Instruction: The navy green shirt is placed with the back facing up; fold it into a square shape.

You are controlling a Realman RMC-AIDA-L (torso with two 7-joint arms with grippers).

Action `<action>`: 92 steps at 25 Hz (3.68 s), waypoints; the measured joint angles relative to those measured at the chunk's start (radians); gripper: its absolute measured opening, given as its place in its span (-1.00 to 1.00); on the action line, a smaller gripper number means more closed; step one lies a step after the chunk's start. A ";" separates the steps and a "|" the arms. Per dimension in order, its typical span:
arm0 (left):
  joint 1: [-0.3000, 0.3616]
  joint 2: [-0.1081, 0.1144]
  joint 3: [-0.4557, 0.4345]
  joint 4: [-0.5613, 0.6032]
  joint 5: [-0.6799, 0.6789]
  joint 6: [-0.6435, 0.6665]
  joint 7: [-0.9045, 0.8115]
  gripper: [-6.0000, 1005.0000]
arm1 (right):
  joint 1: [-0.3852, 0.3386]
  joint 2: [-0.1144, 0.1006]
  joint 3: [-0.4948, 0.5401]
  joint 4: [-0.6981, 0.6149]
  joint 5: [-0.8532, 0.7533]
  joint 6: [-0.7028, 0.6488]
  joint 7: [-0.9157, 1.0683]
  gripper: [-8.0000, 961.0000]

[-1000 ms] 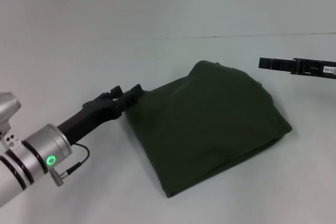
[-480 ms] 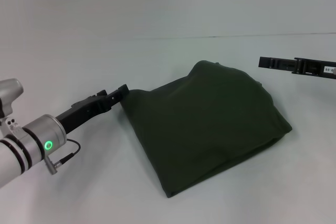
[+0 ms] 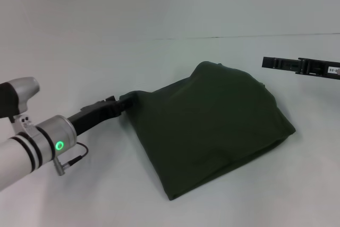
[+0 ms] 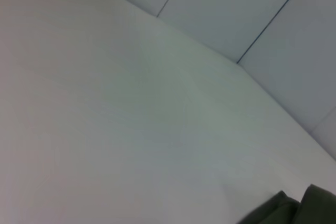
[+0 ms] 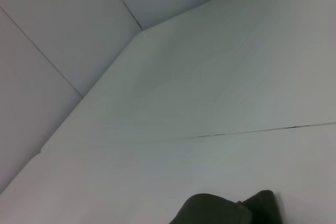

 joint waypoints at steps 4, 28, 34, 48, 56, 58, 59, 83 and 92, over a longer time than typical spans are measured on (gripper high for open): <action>-0.014 0.001 0.027 -0.020 0.000 -0.026 -0.001 0.58 | 0.000 0.000 0.003 0.000 -0.001 0.000 0.000 0.89; -0.040 0.002 0.068 -0.015 -0.002 -0.038 -0.028 -0.02 | -0.011 0.000 0.008 0.002 -0.003 0.014 0.000 0.87; -0.042 0.001 0.077 -0.014 -0.001 -0.039 -0.037 -0.34 | -0.012 0.000 0.008 0.002 -0.003 0.014 0.000 0.87; -0.061 0.003 0.077 0.002 -0.007 -0.037 -0.046 -0.93 | -0.012 0.005 0.008 0.002 -0.003 0.014 0.000 0.87; -0.115 0.004 0.105 0.037 -0.005 -0.039 -0.079 -0.93 | -0.012 0.014 0.008 0.002 0.000 0.014 -0.010 0.87; -0.128 0.005 0.107 0.052 -0.008 -0.041 -0.085 -0.93 | -0.012 0.017 0.008 0.002 0.000 0.014 -0.013 0.87; -0.133 0.005 0.107 0.058 -0.008 -0.043 -0.087 -0.93 | -0.012 0.019 0.008 0.002 0.001 0.014 -0.015 0.87; -0.258 0.003 0.110 0.096 -0.006 -0.170 -0.083 -0.93 | -0.016 0.058 0.014 0.003 0.001 0.052 -0.063 0.87; -0.248 0.002 0.102 0.098 -0.015 -0.183 -0.082 -0.75 | -0.014 0.057 0.014 0.003 0.005 0.070 -0.063 0.87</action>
